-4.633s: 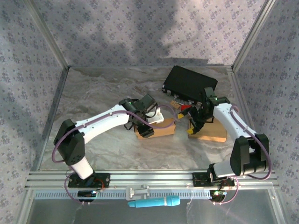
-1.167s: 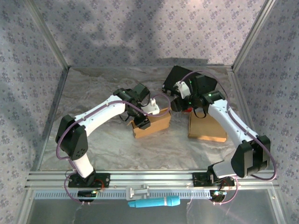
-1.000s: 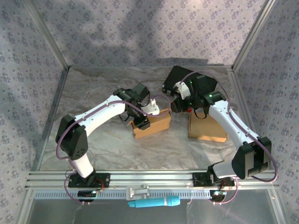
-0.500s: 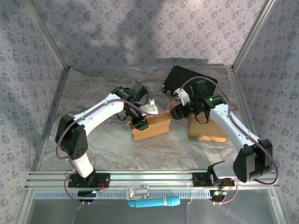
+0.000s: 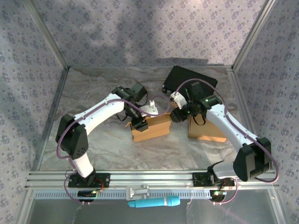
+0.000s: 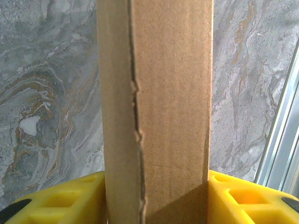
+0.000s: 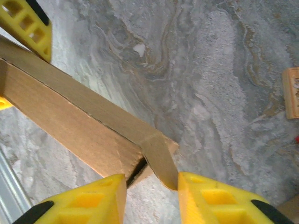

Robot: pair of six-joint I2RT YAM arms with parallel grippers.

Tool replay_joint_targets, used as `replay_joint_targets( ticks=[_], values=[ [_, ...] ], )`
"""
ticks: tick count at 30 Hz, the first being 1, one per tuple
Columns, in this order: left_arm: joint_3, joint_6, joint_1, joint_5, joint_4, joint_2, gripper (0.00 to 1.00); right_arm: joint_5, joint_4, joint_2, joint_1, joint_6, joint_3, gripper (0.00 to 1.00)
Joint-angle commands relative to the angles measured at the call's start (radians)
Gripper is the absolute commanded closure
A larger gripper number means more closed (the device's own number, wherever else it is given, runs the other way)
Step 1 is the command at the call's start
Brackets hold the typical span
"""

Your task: Fold the paper box

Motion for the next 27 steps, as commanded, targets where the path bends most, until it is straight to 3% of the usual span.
replay_joint_targets(
  ticks=[1, 10, 15, 27],
  values=[
    [0.029, 0.026, 0.005, 0.033, -0.026, 0.009, 0.49, 0.06, -0.027, 0.015, 0.009, -0.031, 0.042, 0.67],
    [0.033, 0.023, 0.004, 0.036, -0.027, 0.014, 0.49, 0.1, -0.022, 0.026, 0.041, -0.041, 0.05, 0.73],
    [0.036, 0.022, 0.004, 0.033, -0.028, 0.014, 0.48, 0.094, -0.029, 0.033, 0.045, -0.043, 0.086, 0.84],
    [0.042, 0.006, 0.005, 0.025, -0.023, 0.015, 0.49, 0.114, -0.089, 0.03, 0.093, 0.016, 0.118, 1.0]
  ],
)
